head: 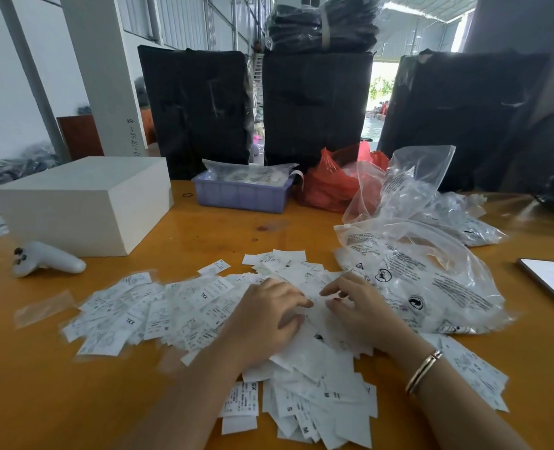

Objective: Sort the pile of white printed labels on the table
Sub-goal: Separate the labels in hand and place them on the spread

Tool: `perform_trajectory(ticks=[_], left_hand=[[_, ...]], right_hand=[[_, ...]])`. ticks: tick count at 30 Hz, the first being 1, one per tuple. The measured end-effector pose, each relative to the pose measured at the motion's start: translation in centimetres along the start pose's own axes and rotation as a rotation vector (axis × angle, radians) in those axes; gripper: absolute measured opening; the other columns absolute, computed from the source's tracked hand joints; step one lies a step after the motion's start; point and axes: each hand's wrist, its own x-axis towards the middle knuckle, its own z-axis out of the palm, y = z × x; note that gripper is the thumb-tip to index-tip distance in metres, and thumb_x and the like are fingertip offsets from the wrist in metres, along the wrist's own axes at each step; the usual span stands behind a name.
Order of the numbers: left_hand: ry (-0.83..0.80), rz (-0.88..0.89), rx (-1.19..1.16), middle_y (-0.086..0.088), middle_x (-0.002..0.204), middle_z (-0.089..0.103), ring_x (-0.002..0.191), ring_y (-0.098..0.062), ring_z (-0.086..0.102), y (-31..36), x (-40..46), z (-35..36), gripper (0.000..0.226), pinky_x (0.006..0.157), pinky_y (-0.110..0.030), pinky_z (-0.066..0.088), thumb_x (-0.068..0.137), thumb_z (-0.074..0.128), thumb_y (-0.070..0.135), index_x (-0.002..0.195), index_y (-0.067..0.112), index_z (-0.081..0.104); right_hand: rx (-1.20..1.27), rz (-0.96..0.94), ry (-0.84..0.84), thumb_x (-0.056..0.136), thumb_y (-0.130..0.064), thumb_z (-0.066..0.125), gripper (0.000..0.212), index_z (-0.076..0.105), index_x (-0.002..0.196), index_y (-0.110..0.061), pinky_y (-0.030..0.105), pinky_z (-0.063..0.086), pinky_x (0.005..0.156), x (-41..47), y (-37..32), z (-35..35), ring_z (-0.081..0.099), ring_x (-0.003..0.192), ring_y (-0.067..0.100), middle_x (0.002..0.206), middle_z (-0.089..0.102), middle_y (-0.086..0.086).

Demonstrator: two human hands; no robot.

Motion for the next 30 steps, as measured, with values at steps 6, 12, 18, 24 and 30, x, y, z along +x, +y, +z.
perform_trajectory(ticks=[6, 12, 18, 24, 30], left_hand=[[-0.012, -0.013, 0.023, 0.016, 0.122, 0.059, 0.116, -0.002, 0.040, -0.5, -0.1, 0.1, 0.026, 0.095, -0.019, 0.024, 0.095, 0.053, 0.031, 0.117, 0.031, 0.066], [0.006, -0.029, -0.019, 0.015, 0.119, 0.060, 0.114, 0.000, 0.040, -0.4, -0.1, 0.3, 0.025, 0.095, -0.016, 0.025, 0.095, 0.054, 0.030, 0.117, 0.030, 0.066], [0.119, -0.215, -0.293, 0.028, 0.113, 0.053, 0.113, 0.008, 0.043, 0.1, 0.2, 0.0, 0.037, 0.098, -0.019, 0.033, 0.092, 0.051, 0.050, 0.123, 0.033, 0.059], [0.168, -0.296, -0.439, 0.023, 0.090, 0.063, 0.092, 0.013, 0.054, 0.4, 0.4, -0.6, 0.025, 0.074, -0.002, 0.041, 0.079, 0.069, 0.045, 0.097, 0.029, 0.070], [0.392, -0.513, -0.758, 0.015, 0.080, 0.073, 0.075, 0.001, 0.067, 0.2, 0.7, -1.0, 0.004, 0.062, -0.007, 0.047, 0.089, 0.065, 0.022, 0.085, 0.022, 0.065]], right_hand=[[-0.273, 0.072, -0.395, 0.080, -0.049, 0.060, 0.047, 0.046, 0.124, -0.041, 0.033, 0.016, 0.103, -0.3, 0.8, -1.6, 0.029, 0.113, 0.006, 0.116, 0.040, -0.016], [-0.002, 0.086, -0.121, 0.086, -0.029, 0.065, 0.015, 0.054, 0.082, -0.039, 0.014, 0.043, 0.078, -0.2, 0.4, -0.8, 0.053, 0.087, 0.003, 0.091, 0.056, -0.019], [0.401, 0.064, 0.217, 0.081, -0.024, 0.071, 0.013, 0.062, 0.074, -0.030, 0.012, 0.044, 0.061, 0.3, -1.0, 0.3, 0.055, 0.067, 0.000, 0.072, 0.064, -0.011], [0.883, 0.056, 0.062, 0.068, -0.042, 0.072, 0.013, 0.068, 0.072, -0.031, 0.014, 0.043, 0.056, 0.4, -3.1, 1.9, 0.055, 0.064, 0.005, 0.070, 0.063, -0.010], [0.244, 0.045, 0.128, 0.090, -0.028, 0.058, 0.016, 0.062, 0.104, -0.035, 0.018, 0.043, 0.082, 0.2, -2.4, 1.9, 0.056, 0.098, 0.007, 0.109, 0.062, -0.011]])
